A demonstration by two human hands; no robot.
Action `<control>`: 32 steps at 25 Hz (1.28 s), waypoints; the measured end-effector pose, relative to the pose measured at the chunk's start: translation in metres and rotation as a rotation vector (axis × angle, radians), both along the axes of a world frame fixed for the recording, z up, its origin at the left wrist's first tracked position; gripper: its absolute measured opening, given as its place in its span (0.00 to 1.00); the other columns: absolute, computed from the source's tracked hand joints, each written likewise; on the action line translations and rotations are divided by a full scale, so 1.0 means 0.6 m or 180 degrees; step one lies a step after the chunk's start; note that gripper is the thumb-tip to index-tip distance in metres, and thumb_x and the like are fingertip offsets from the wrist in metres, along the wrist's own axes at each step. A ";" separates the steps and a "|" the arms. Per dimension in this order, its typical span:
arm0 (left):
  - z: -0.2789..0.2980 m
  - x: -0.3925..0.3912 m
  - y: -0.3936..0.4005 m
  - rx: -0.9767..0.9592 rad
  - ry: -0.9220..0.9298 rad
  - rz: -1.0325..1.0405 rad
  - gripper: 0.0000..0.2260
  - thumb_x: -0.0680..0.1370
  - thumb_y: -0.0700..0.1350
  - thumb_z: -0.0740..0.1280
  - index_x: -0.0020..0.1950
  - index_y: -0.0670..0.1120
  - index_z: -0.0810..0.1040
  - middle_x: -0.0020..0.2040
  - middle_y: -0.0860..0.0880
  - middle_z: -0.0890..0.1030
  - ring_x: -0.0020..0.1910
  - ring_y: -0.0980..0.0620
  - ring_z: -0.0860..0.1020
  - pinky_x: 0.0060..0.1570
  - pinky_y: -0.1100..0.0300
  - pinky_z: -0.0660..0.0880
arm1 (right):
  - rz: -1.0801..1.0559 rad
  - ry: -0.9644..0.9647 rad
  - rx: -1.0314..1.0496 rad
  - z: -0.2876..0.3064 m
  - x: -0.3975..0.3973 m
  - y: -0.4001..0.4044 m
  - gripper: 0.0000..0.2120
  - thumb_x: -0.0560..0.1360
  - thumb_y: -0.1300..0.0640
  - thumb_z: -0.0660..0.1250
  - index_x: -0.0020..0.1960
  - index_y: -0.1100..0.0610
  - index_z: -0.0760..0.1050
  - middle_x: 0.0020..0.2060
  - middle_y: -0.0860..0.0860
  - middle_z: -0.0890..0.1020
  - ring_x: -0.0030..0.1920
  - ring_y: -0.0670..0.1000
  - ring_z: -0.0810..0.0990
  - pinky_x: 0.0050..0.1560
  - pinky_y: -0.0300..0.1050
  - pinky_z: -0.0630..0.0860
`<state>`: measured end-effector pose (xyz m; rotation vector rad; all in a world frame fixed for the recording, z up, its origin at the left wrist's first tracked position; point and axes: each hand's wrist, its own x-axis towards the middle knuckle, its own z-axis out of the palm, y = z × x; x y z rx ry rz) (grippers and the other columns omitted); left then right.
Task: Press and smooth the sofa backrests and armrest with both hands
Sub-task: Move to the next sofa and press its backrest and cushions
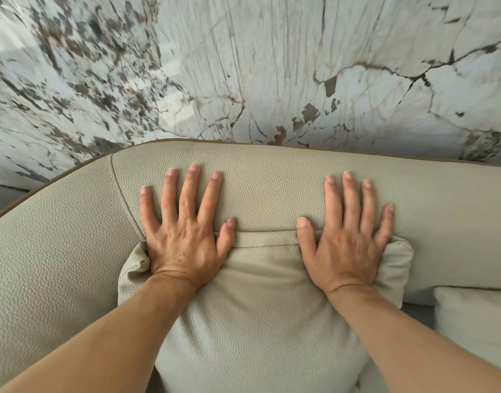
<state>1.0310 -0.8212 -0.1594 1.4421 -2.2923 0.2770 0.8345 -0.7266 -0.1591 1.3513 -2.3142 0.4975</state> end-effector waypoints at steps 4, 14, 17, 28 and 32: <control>0.001 -0.008 -0.020 -0.0018 0.0011 -0.0026 0.31 0.75 0.62 0.54 0.77 0.53 0.58 0.77 0.46 0.62 0.76 0.40 0.56 0.72 0.37 0.46 | -0.0015 0.0004 -0.0035 -0.003 -0.006 -0.018 0.34 0.75 0.37 0.52 0.77 0.52 0.57 0.76 0.54 0.62 0.76 0.58 0.55 0.73 0.65 0.47; 0.002 -0.033 -0.078 -0.0028 0.0024 -0.0113 0.31 0.76 0.62 0.53 0.77 0.53 0.58 0.77 0.45 0.62 0.76 0.40 0.57 0.72 0.37 0.46 | -0.0069 -0.0009 -0.0179 -0.012 -0.027 -0.069 0.34 0.75 0.38 0.53 0.77 0.52 0.57 0.76 0.53 0.61 0.76 0.57 0.55 0.73 0.64 0.46; 0.001 -0.041 -0.095 -0.0037 0.0015 -0.0148 0.31 0.76 0.62 0.53 0.77 0.53 0.59 0.77 0.45 0.62 0.76 0.39 0.57 0.72 0.37 0.46 | -0.0107 0.0015 -0.0206 -0.014 -0.033 -0.082 0.34 0.75 0.38 0.53 0.77 0.51 0.57 0.76 0.53 0.61 0.76 0.57 0.55 0.73 0.64 0.47; -0.007 -0.069 -0.164 -0.0202 0.0064 -0.0269 0.30 0.76 0.62 0.53 0.77 0.53 0.60 0.76 0.45 0.64 0.75 0.39 0.58 0.72 0.36 0.48 | -0.0230 0.0083 -0.0232 -0.019 -0.056 -0.136 0.33 0.76 0.38 0.52 0.77 0.52 0.57 0.76 0.53 0.61 0.76 0.57 0.55 0.72 0.65 0.48; -0.012 -0.069 -0.169 -0.0255 0.0110 -0.0307 0.30 0.76 0.62 0.53 0.77 0.53 0.61 0.76 0.45 0.64 0.75 0.39 0.59 0.72 0.37 0.47 | -0.0268 0.0106 -0.0219 -0.019 -0.054 -0.138 0.33 0.76 0.38 0.52 0.77 0.52 0.57 0.76 0.53 0.62 0.76 0.58 0.56 0.72 0.65 0.49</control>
